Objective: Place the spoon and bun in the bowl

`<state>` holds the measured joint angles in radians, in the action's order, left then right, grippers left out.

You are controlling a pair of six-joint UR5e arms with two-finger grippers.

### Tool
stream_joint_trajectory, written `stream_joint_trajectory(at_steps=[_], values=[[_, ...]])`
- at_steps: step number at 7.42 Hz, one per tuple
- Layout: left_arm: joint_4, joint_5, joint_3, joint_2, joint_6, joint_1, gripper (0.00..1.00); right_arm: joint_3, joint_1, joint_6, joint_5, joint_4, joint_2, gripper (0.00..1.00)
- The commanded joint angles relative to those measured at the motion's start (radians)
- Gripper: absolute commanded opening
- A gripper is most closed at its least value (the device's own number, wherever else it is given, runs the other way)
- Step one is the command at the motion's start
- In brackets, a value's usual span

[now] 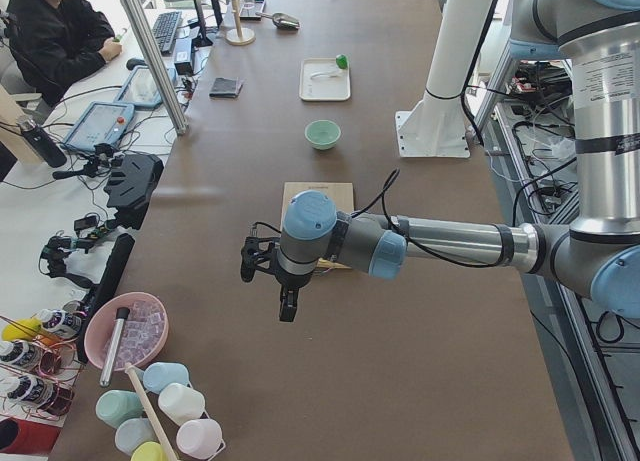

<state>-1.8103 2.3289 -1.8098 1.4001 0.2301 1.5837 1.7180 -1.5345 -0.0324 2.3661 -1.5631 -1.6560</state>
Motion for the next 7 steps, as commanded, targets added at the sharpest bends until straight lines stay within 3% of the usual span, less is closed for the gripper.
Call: stream_joint_trajectory(at_steps=[1, 7], values=[[0.000, 0.001, 0.004, 0.000, 0.000, 0.001, 0.98, 0.000, 0.001, 0.002, 0.001, 0.002, 0.002, 1.00], [0.000, 0.001, -0.005, -0.004, 0.002, -0.001, 0.98, -0.001, 0.001, 0.003, 0.001, 0.000, 0.001, 1.00]])
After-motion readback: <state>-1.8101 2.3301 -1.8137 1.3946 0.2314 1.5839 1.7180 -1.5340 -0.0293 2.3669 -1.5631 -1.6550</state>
